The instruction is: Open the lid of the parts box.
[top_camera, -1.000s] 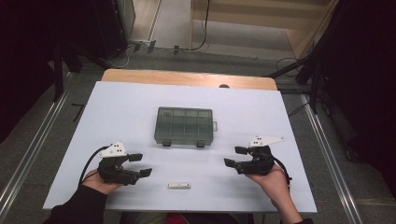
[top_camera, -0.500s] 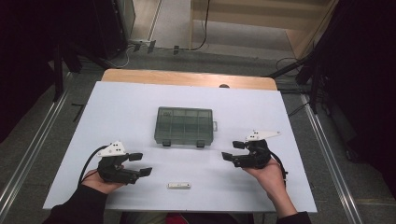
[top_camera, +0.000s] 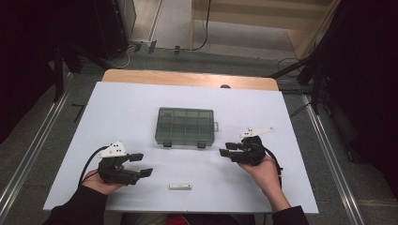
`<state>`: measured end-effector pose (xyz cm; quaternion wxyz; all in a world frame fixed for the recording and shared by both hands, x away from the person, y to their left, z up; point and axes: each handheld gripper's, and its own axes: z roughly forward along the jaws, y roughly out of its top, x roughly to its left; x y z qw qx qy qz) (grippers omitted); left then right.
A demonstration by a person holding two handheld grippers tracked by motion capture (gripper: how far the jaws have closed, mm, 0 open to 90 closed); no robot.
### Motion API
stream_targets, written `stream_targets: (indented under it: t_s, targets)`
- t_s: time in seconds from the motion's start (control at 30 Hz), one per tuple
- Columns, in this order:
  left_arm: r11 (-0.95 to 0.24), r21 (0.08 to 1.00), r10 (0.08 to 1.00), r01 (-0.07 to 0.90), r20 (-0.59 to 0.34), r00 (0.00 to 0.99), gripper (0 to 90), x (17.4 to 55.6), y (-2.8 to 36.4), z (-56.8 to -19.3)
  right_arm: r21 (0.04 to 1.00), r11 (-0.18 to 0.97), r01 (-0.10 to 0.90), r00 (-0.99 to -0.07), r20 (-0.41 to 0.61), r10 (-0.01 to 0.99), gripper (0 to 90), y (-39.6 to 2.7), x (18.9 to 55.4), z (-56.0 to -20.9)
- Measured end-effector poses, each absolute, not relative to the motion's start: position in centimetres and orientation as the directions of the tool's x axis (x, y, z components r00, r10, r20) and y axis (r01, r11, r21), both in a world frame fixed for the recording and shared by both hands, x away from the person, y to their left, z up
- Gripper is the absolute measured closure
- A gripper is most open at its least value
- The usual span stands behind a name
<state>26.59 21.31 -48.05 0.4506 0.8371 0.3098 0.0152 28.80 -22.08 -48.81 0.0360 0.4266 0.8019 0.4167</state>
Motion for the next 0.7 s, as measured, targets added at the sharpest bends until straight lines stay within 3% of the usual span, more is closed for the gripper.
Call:
stream_targets:
  t_s: [0.27,0.5,0.7]
  targets:
    - [-0.401,0.765,0.534,0.505,-0.253,0.807,26.6,26.6,21.3,-48.1,0.69,0.304,0.657,-0.643,0.302,0.703,74.8,-21.7,29.5,-48.8]
    - [-0.405,0.765,0.531,0.501,-0.249,0.81,26.6,26.7,21.3,-48.1,0.681,0.303,0.666,-0.637,0.307,0.707,79.2,-21.4,30.1,-49.1]
    - [-0.402,0.766,0.532,0.502,-0.25,0.809,26.6,26.8,21.3,-48.1,0.668,0.329,0.668,-0.644,0.297,0.705,90.0,-20.9,30.6,-49.2]
